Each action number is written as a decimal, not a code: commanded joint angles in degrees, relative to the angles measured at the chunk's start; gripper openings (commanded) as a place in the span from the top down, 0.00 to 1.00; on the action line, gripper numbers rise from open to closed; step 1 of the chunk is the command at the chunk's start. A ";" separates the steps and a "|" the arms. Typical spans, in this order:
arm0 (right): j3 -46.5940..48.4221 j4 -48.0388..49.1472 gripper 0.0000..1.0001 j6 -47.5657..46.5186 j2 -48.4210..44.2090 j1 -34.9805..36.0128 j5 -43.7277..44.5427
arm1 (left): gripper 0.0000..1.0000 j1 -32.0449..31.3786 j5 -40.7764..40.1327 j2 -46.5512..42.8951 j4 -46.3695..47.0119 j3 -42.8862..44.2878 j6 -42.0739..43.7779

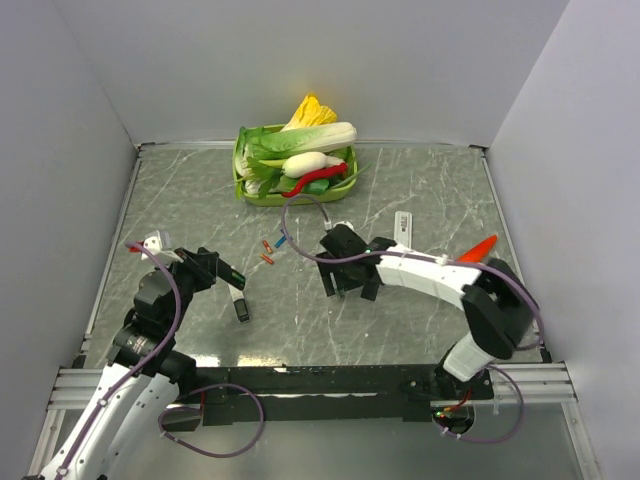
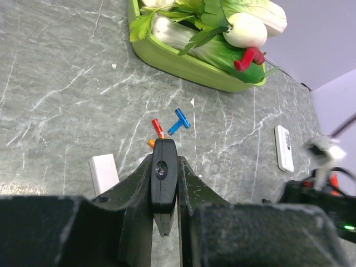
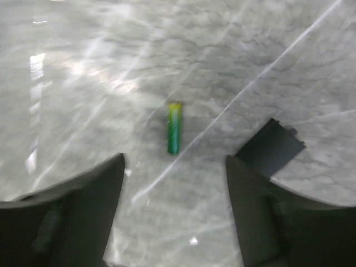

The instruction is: Load the batteries into the remote control

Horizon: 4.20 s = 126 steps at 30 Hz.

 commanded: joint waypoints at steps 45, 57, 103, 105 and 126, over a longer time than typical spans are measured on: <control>7.66 -2.28 0.74 4.47 13.35 -4.86 -8.05 | 0.99 0.23 -1.29 -3.09 3.25 2.59 5.48; -0.78 -2.88 1.00 39.43 0.96 -5.04 -3.13 | 0.99 0.23 -1.03 -3.26 3.60 2.50 5.39; 0.54 -3.42 0.01 -66.80 -10.74 -5.47 -22.80 | 0.99 0.23 -2.08 -4.32 3.16 2.32 5.48; 2.11 -4.38 0.01 -71.07 -9.42 -5.74 -25.96 | 0.99 0.23 -1.99 -4.14 3.24 2.32 5.48; 13.28 -12.04 0.22 -82.08 12.20 -3.81 -28.35 | 0.99 0.23 -1.29 -3.70 3.68 2.15 5.48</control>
